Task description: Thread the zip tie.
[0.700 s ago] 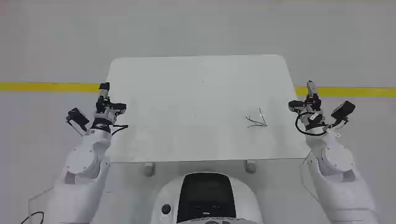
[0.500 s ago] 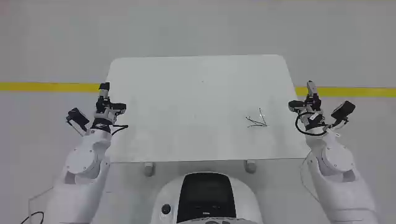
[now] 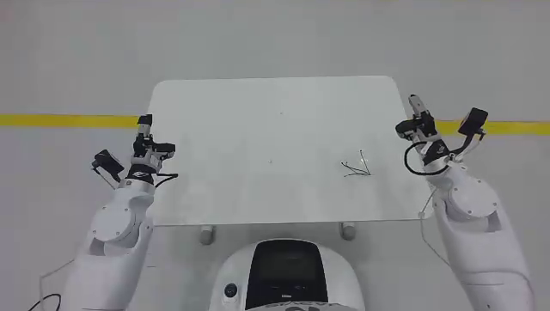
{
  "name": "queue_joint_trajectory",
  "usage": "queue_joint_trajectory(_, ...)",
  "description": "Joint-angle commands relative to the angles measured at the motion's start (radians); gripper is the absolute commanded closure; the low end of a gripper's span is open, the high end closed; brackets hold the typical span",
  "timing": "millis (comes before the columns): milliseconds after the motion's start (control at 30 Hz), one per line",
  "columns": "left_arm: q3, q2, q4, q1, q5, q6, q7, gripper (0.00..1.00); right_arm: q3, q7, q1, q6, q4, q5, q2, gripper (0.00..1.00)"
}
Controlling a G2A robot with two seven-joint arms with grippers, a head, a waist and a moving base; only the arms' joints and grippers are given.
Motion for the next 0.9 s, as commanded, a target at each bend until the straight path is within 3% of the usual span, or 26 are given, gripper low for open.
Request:
queue_joint_trajectory(0,0.0,0.0,0.0,0.0,0.0,0.0,0.0,0.0,-0.012,-0.033,0.024,0.0,0.009,-0.116,0.002,0.0)
queue_joint_trajectory(433,0.0,0.0,0.0,0.0,0.0,0.0,0.0,0.0,-0.008,-0.034,0.025,-0.012,0.001,-0.129,0.003,0.0)
queue_joint_trajectory(533,0.0,0.0,0.0,0.0,0.0,0.0,0.0,0.0,0.015,-0.019,0.012,-0.052,-0.01,-0.204,0.009,0.0)
queue_joint_trajectory(633,0.0,0.0,0.0,0.0,0.0,0.0,0.0,0.0,0.031,0.053,0.035,-0.028,-0.017,-0.275,0.017,0.0)
queue_joint_trajectory(867,0.0,0.0,0.0,0.0,0.0,0.0,0.0,0.0,-0.044,0.288,0.166,0.0,0.026,-0.597,0.038,0.0)
